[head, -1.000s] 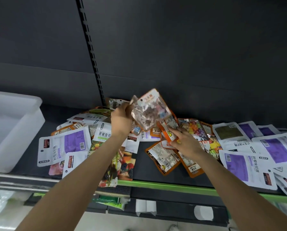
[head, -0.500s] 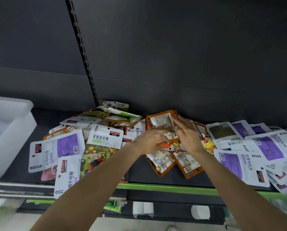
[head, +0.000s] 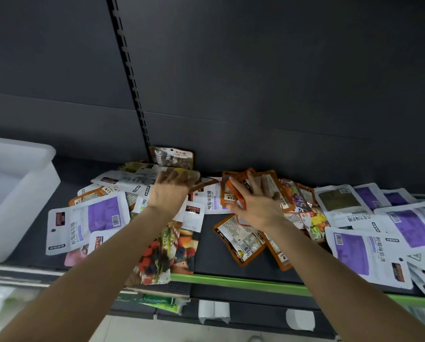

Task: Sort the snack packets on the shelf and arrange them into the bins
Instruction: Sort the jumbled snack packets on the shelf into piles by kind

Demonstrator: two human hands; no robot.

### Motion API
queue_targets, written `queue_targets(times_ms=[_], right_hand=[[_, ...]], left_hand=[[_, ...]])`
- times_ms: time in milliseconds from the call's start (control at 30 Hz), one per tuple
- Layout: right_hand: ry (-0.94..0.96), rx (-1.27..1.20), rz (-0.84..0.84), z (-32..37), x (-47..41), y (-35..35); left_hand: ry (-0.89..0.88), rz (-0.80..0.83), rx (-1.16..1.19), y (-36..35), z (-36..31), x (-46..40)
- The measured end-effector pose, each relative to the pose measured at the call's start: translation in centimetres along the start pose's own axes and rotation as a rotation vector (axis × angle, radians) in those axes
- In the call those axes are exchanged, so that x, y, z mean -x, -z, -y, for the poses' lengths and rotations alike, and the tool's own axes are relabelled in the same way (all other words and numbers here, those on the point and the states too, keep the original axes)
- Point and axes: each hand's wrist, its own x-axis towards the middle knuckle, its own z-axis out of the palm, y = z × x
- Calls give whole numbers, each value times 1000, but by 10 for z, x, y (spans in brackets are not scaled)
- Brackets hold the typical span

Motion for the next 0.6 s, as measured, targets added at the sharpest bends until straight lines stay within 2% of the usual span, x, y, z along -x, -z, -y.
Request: queue_targets(times_ms=[67,200,333,500,600], right_hand=[[-24,59,8,-4,-1,-3],[-53,5,37,-18,-5,-6],[-48,14,45,-21,-2,-8],[-69,28,43,-18,-5,-4],[-74,47,20,-14,-6,-4]], left_hand=[[29,66,26,6,3,4],[77,203,58,19,9,7],[46,188,146,25,-6,-8],[-78,278,256,14,-32,-31],[-79,227,259,1,-23,-23]])
